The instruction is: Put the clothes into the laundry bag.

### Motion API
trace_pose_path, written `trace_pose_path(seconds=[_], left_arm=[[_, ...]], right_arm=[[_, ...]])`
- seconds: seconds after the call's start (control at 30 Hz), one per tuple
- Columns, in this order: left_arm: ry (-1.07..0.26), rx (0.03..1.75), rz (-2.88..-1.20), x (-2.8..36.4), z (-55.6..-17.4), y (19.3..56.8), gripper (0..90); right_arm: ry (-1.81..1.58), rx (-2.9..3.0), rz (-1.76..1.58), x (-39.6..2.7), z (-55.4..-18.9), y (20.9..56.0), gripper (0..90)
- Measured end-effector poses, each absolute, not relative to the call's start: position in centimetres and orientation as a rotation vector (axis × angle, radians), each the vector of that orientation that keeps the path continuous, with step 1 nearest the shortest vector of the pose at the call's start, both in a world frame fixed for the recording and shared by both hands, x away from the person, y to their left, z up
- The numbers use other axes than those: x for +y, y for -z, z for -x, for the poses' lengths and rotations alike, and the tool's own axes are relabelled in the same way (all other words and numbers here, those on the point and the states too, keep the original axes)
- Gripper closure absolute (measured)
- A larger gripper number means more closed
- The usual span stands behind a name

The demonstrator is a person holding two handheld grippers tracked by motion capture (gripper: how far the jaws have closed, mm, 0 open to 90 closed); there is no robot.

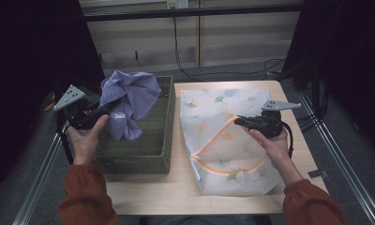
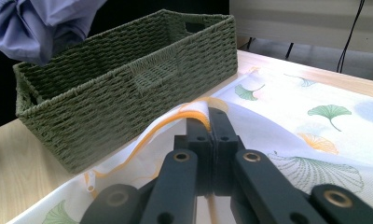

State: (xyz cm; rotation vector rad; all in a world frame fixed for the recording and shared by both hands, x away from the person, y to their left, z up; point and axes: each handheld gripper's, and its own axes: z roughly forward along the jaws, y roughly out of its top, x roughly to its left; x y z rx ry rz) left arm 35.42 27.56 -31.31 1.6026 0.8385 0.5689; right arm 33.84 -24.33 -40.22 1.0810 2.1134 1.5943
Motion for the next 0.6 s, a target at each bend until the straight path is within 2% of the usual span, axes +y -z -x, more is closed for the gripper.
trace_pose_path(seconds=[0.6], left_arm=[[-0.592, 0.742, -1.547, 27.5, -32.8, 28.6, 77.4]], right_arm=[[-1.594, 2.124, -1.069, -24.2, -33.8, 40.2, 89.5]])
